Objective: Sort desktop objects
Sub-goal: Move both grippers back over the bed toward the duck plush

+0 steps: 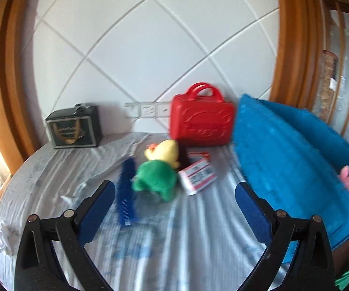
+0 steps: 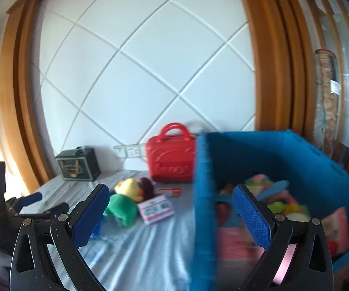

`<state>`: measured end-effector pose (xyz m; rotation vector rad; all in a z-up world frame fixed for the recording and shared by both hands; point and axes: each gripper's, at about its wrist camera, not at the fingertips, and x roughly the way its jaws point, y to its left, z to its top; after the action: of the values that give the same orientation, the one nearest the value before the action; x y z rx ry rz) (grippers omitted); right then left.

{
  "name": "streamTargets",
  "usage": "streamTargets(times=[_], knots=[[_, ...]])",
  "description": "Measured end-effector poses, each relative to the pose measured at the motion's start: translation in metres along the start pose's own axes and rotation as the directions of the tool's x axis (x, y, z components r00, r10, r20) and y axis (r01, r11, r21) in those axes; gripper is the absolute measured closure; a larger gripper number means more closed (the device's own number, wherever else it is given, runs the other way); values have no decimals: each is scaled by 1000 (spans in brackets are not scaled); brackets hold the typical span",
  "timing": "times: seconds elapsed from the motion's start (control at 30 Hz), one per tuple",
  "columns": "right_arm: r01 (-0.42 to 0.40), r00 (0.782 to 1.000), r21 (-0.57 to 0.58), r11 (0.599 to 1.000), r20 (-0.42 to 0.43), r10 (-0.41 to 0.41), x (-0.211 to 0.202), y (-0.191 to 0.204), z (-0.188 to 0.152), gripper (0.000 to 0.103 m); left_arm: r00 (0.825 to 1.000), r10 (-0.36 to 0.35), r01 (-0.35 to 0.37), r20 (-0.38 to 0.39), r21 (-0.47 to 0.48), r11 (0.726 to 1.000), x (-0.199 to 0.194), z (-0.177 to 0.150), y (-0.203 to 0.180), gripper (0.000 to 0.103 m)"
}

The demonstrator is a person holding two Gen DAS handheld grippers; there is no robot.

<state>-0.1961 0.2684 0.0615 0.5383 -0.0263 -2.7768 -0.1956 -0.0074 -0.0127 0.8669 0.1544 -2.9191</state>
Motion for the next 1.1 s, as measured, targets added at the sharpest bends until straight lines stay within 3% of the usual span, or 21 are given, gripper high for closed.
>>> streamTargets(times=[0.17,0.4,0.6,0.67,0.77,0.97,1.1], knots=[[-37,995,-13,999,-96,35,51,74,-12,0,996,48,-50,-81,-21,999,24,-10,77,2],[-33,954,-45,998,-299,18,140,120,-44,0,982,51,-62,-184,-55,997,72,-20,124,2],[-13,918,-68,998,-396,-15,211,112,-57,4,972,34,-48,-232,-58,997,126,-7,119,2],[-11,905,-60,998,-425,-16,240,102,-58,19,967,28,-42,-253,-52,998,153,-1,112,2],[-3,887,-43,999,-461,-17,283,88,-59,29,957,41,-55,-287,-40,998,192,7,103,2],[2,878,5,1000,-479,0,382,73,-51,30,943,76,-87,-325,-18,996,280,35,99,2],[63,876,12,998,-479,-49,448,64,-45,30,948,65,-86,-310,-56,995,336,73,98,2]])
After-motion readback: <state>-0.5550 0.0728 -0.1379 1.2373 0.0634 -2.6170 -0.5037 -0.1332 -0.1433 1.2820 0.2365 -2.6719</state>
